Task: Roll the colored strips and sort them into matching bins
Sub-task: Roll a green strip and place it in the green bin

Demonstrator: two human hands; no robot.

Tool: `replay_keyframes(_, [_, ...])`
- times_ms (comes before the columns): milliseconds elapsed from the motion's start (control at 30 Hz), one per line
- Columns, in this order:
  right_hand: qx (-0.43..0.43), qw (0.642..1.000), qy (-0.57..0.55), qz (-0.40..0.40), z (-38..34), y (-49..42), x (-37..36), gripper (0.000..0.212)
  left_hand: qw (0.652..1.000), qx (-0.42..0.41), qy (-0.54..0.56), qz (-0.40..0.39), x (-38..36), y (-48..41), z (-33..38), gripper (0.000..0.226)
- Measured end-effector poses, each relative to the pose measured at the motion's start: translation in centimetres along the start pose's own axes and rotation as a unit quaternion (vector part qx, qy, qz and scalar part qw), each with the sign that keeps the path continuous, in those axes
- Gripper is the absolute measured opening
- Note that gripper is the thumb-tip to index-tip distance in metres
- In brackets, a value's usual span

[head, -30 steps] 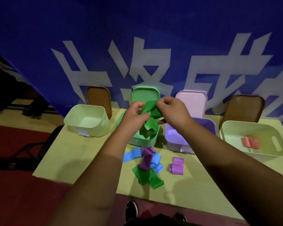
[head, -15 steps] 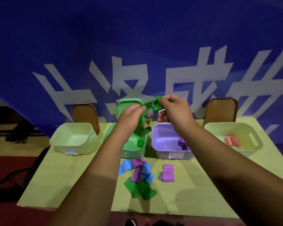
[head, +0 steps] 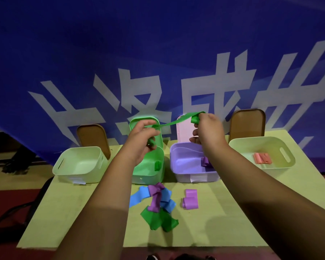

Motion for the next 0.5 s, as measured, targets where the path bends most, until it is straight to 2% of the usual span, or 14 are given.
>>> replay_keyframes(67, [-0.037, 0.997, 0.061, -0.018, 1.3, -0.7, 0.0, 0.022, 0.995, -0.005, 0.094, -0.026, -0.4, -0.1, 0.9, 0.036])
replay_keyframes(100, [-0.055, 0.988, 0.134, -0.048, 2.0, -1.1, -0.3, 0.02, 0.991, -0.003, 0.132, -0.037, -0.7, -0.1, 1.4, 0.037])
replay_keyframes(167, [-0.071, 0.944, 0.302, -0.117, 3.0, -1.1, -1.2, 0.02, 0.982, 0.012, 0.183, -0.052, -1.5, 0.0, 2.3, 0.04])
replay_keyframes(200, [-0.062, 0.926, 0.348, -0.131, 3.2, -0.9, -1.5, 0.026, 0.978, 0.023, 0.2, -0.058, -2.1, 0.2, 2.7, 0.042])
replay_keyframes(300, [0.005, 0.945, 0.299, -0.13, 2.1, -0.2, -2.4, 0.059, 0.974, 0.048, 0.212, -0.067, -4.0, 0.6, 4.0, 0.034])
replay_keyframes(333, [0.048, 0.952, 0.272, -0.13, 1.2, 0.1, -2.8, 0.063, 0.973, 0.055, 0.213, -0.067, -4.3, 0.6, 4.1, 0.03])
replay_keyframes(500, [0.198, 0.945, 0.205, -0.158, -2.7, 2.0, -4.0, 0.06, 0.966, 0.101, 0.23, -0.062, -4.6, -0.3, 3.4, 0.047])
Point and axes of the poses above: each hand's wrist, its own y-axis away from the middle knuckle, its own x-axis out of the back of the hand, z = x × y, the point moved 7 cm from there along -y, towards the middle knuckle, and after that the axes turned 4 degrees about -z, right-handed, at the moved point
